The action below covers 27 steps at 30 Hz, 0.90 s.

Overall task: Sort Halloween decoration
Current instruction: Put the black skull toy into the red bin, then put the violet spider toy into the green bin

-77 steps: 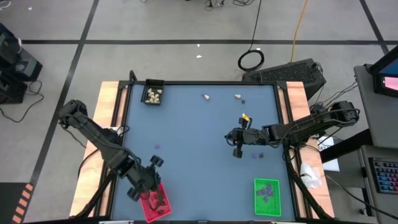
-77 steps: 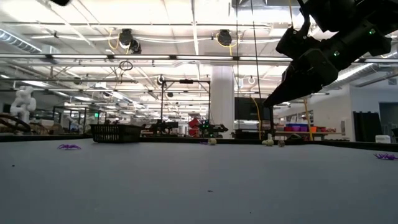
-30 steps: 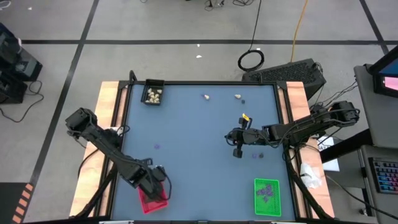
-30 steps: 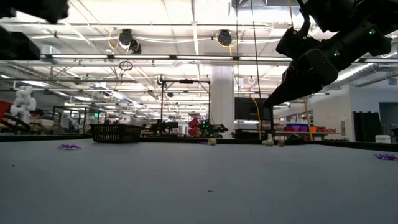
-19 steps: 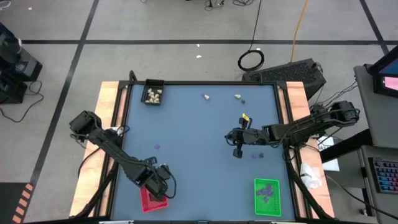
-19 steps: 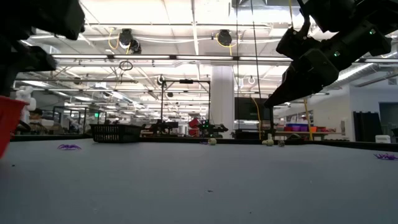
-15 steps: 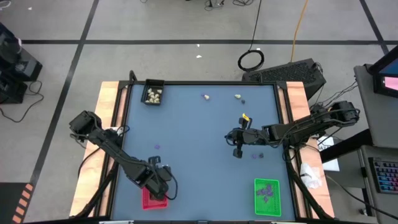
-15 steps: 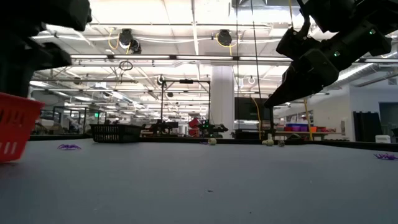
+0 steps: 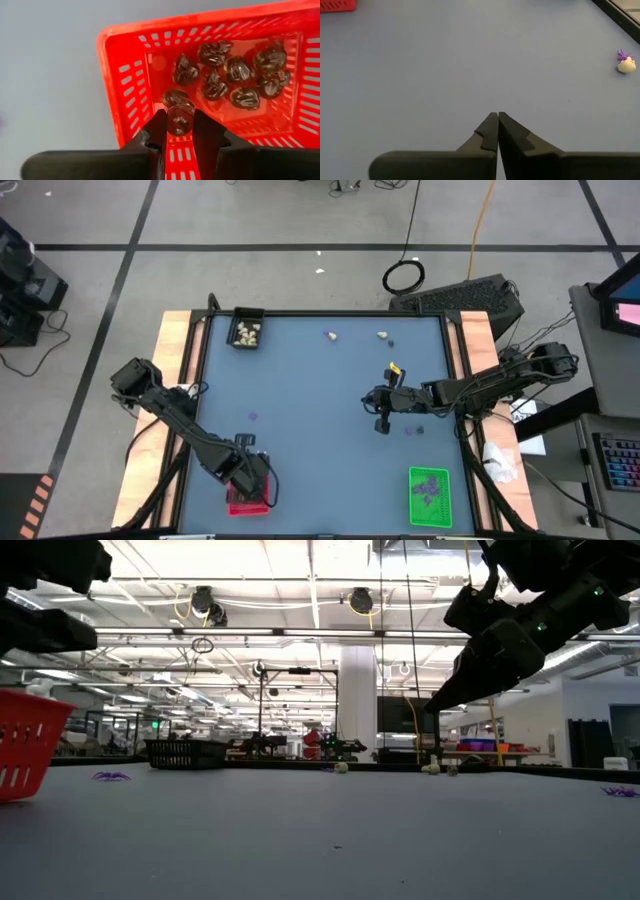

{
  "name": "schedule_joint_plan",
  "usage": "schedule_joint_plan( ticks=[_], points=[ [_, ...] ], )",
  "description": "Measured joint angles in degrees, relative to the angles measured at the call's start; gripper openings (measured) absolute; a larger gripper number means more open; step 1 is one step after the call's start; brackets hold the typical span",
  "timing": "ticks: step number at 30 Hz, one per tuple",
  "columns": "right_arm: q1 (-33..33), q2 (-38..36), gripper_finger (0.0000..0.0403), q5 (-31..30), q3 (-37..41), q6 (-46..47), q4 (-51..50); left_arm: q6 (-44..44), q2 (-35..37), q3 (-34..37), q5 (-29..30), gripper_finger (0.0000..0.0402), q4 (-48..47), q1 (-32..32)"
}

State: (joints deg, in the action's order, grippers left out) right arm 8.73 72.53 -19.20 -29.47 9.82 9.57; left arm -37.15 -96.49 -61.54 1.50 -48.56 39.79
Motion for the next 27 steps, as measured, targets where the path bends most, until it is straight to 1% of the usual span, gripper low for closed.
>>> schedule_joint_plan(
  ticks=[3, 8, 11, 14, 16, 17, 20, 23, 27],
  points=[
    [0.00, 0.00, 0.0000, 0.00, 0.00, 0.00, 0.02, -0.03, 0.00, 0.00, -1.56, 0.0083, 0.01, -0.01],
    [0.00, 0.00, 0.0000, -0.02, 0.00, 0.00, 0.02, -0.10, 0.00, -0.11, -3.03, 0.0148, -0.80, 0.00],
    [0.00, 0.00, 0.0000, -0.02, 0.00, 0.00, 0.02, 0.04, -0.02, -1.68, -3.28, 0.0182, -4.83, 0.00],
    [0.00, 0.00, 0.0000, -0.04, 0.00, -0.34, 0.04, 2.76, -0.02, -4.27, -4.06, 0.0198, -10.34, 0.00],
    [0.00, 0.00, 0.0000, -0.01, 0.00, -0.62, 0.04, 4.68, 0.07, -6.50, -3.53, 0.0200, -13.53, 0.19],
    [0.00, 0.00, 0.0000, 0.14, 0.01, -0.69, 0.04, 5.67, 0.49, -7.20, -2.33, 0.0201, -13.92, 0.41],
    [0.00, -0.19, 0.0000, 2.43, 0.00, -1.01, -0.06, 8.53, 2.88, -7.37, -0.94, 0.0188, -10.92, 0.24],
    [0.19, -1.39, 0.0000, 4.47, 0.00, -1.06, -0.45, 11.43, 5.16, -7.37, 0.35, 0.0157, -7.68, -1.15],
    [1.36, -4.50, 0.0000, 4.43, 0.02, -0.88, -3.38, 17.31, 7.79, -6.06, 1.86, 0.0103, -1.46, -4.28]
  ],
)
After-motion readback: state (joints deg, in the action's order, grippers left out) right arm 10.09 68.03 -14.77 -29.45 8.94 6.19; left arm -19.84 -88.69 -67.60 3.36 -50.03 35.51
